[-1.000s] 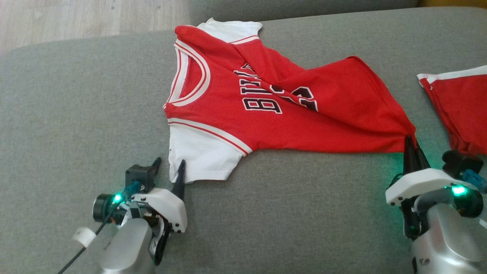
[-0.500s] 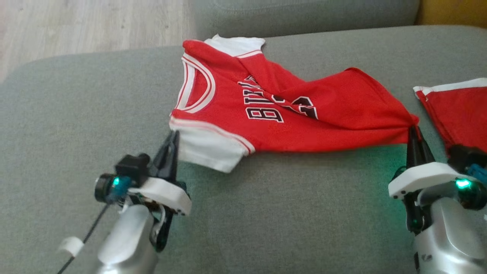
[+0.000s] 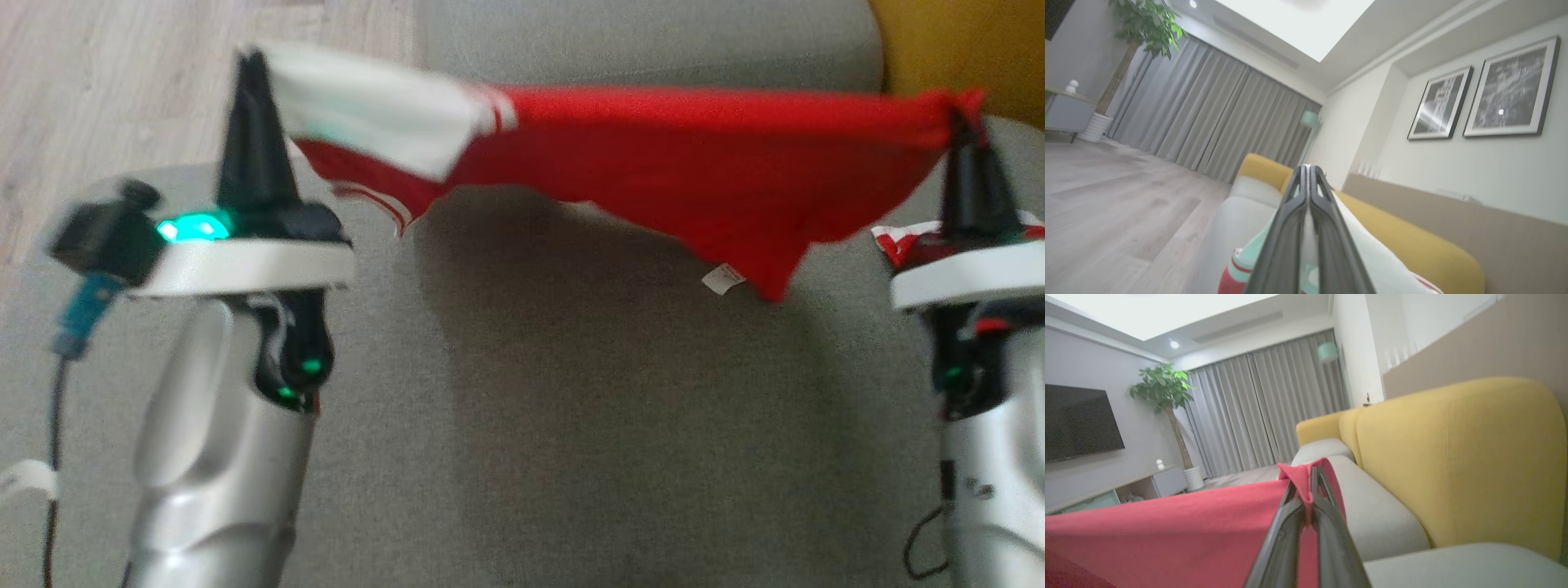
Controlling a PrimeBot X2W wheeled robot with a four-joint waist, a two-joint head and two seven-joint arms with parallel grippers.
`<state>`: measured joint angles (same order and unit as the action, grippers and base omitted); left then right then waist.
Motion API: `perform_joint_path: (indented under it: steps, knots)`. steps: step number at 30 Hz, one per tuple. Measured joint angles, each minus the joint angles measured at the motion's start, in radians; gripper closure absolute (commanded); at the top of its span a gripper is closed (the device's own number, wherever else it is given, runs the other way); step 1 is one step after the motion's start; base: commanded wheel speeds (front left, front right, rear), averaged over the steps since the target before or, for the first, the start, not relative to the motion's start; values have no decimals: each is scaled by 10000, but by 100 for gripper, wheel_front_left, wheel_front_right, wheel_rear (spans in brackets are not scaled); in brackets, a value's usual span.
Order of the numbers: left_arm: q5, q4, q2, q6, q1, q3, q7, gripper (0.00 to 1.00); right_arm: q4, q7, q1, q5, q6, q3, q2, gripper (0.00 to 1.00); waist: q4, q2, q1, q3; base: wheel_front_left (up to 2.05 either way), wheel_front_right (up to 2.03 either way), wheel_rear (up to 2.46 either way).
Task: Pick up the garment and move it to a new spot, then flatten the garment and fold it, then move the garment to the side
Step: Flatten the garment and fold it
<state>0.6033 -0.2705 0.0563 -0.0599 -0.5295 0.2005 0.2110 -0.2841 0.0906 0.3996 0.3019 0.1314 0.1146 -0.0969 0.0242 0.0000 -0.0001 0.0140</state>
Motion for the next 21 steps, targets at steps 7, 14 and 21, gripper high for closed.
perform_joint_path:
  steps: [7,14,21]
  knots:
    - [290,3290,52,683,-202,-408,-662,100,2871,-1112,5,403,0,155,-173,100,-55,0,-1,-337,0,0,0]
    - [272,5659,594,1429,-969,-491,-2261,100,5505,-2786,-41,401,0,671,-159,100,-38,0,0,23,0,0,0]
    - [290,3904,1383,1363,-2734,-673,-3670,100,5133,-3902,1392,418,0,652,-215,100,-114,0,2,1188,0,0,0]
